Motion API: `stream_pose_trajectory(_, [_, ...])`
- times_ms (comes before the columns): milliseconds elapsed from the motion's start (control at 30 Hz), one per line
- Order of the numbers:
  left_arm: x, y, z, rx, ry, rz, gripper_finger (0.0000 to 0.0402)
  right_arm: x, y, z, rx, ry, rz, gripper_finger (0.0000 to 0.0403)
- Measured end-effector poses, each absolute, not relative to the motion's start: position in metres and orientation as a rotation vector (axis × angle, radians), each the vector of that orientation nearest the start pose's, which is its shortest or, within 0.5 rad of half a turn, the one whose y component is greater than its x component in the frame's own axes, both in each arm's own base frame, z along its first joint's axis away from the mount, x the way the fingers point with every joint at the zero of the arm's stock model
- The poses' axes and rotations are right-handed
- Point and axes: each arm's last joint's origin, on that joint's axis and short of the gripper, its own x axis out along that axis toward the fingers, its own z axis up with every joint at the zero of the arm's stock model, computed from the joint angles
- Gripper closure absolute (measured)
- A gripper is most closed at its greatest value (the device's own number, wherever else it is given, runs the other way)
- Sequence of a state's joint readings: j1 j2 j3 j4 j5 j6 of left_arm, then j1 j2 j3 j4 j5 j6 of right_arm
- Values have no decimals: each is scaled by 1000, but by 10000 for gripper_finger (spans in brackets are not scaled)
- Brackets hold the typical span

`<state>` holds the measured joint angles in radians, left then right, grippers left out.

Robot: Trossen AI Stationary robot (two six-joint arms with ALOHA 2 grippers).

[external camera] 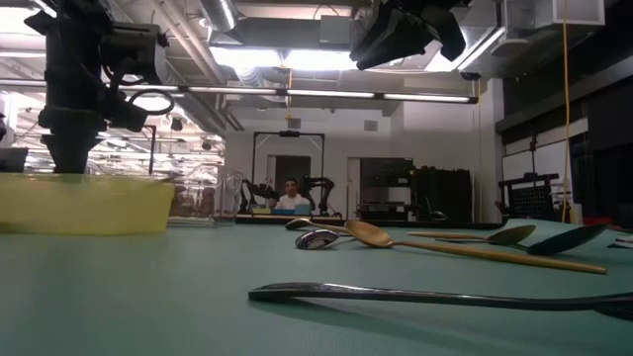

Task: Sort silverware by color (type)
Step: Put the gold spoon into the yellow bin

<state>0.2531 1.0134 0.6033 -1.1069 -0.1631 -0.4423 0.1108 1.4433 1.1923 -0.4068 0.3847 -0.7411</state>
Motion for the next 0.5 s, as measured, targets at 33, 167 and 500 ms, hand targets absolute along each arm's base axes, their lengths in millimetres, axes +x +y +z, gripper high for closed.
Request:
stream_pose_trajectory(33, [129,38,189,-417,1428,665,285,313,24,305,-865,714,-18,292])
stream_pose_trajectory(167, [132,39,197,-418,1406,663,285,313,24,305,-842,713,-26,292])
stream_pose_trajectory(500, [153,44,250,-425,1200,634,285,313,24,305,-840,713,-27,292])
